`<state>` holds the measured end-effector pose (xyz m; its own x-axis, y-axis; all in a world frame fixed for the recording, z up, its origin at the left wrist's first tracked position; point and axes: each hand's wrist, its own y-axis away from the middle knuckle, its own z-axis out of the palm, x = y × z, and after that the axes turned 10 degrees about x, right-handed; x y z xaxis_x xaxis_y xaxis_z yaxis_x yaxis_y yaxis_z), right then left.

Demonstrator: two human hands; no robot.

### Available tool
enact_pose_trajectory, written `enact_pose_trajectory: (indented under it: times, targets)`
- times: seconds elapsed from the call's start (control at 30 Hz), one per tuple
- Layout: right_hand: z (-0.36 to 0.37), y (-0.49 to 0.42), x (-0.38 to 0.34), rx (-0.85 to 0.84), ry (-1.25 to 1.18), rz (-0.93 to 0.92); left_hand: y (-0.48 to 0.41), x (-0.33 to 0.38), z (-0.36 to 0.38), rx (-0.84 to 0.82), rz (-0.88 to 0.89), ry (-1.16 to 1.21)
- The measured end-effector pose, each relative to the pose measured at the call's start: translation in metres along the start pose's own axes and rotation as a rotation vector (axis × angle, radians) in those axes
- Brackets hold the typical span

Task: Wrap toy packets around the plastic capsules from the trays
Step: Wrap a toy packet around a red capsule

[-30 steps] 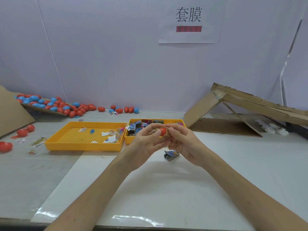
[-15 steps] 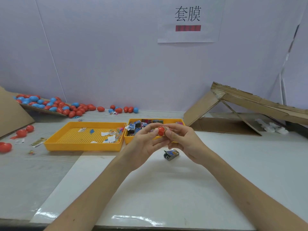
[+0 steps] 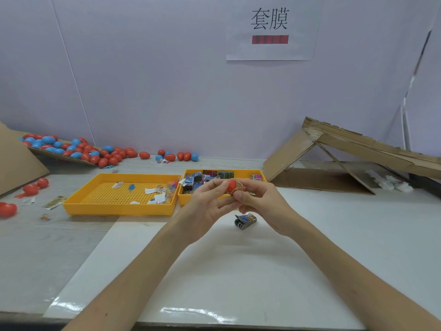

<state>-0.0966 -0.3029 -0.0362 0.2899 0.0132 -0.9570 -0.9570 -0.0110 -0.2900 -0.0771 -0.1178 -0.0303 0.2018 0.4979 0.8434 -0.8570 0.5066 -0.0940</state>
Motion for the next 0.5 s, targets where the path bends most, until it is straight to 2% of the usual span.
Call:
enact_pose_trajectory:
  times: [0.3, 0.5]
  targets:
    - [-0.0017, -0.0018, 0.0016, -0.022, 0.072, -0.047, 0.0004, -0.0005, -0.0009, 0.025, -0.022, 0.003]
    - [0.0003, -0.0018, 0.0041, 0.032, 0.221, -0.161, -0.0025, -0.001, 0.0027, 0.148, -0.039, -0.112]
